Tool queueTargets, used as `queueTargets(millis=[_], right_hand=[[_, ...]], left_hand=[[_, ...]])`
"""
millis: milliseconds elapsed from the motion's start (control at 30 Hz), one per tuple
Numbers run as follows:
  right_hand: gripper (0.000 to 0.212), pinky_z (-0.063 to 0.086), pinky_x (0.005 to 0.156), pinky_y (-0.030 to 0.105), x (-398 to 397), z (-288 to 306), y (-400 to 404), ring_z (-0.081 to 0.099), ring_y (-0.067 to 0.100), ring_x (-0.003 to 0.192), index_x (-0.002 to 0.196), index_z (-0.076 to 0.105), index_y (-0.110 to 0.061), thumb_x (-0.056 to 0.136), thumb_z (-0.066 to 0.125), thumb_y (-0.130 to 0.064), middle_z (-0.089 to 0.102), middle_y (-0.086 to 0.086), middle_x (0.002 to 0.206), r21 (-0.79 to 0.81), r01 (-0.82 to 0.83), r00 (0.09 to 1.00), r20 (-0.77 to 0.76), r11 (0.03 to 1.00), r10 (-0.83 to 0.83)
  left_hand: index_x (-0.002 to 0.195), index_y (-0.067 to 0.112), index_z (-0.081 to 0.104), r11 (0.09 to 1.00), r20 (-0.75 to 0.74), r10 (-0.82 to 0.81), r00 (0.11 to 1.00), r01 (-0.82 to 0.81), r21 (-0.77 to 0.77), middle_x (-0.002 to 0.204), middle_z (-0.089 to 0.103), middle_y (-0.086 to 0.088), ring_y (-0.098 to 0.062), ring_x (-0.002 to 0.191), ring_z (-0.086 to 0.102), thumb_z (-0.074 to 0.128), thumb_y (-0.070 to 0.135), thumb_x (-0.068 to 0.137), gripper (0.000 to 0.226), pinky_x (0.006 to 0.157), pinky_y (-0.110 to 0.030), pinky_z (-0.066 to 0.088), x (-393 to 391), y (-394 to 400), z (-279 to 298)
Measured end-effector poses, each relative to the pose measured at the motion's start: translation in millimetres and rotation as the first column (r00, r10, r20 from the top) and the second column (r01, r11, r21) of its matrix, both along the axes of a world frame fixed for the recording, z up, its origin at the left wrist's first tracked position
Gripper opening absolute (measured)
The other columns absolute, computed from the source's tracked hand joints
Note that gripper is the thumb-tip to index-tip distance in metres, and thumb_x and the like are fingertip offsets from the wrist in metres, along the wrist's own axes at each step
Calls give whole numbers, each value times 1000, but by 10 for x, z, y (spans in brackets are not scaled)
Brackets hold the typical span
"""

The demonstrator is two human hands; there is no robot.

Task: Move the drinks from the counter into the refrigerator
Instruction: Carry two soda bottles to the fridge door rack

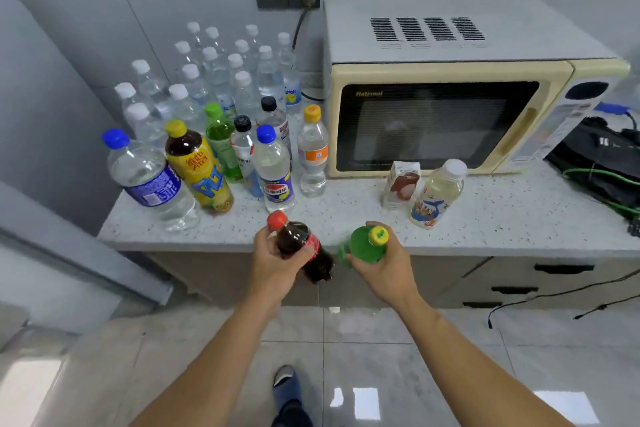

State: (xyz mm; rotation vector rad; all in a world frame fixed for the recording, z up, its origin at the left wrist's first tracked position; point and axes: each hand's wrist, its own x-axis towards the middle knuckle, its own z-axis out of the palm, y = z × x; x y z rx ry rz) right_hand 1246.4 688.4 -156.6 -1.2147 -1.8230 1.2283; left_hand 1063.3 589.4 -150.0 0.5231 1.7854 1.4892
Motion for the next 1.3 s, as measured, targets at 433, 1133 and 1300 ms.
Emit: queueTargets(millis=[433,1133,1300], right_hand=[[53,46,67,6,-940,-122,-1575,63,-7,82,101,52,-41,67,90,-25,66,-18,87,-86,-468,883,-1,880,469],[53,53,78,18,-3287,415,-4599,62,-1,93,103,54,-48,65,90,-36,63,-22,98,59,-608,790,-58,792,611],[55,56,78,20,-3828,738,-4567,64,1,94,106,55,-47,66,90,-33,65,-20,101,141,-538,821,-134,831,555]], left_hand=[[104,19,71,864,162,491,856,-503,39,101,75,-3,-23,99,71,87,23,56,51,90,-47,57,-204,-2408,61],[102,24,69,664,76,739,669,-743,88,98,74,8,-12,93,72,86,22,61,44,94,-50,55,-2187,-5767,332],[103,29,64,707,18,693,720,-685,177,99,73,16,-5,92,71,86,10,70,43,86,-34,55,-2885,-5681,518]])
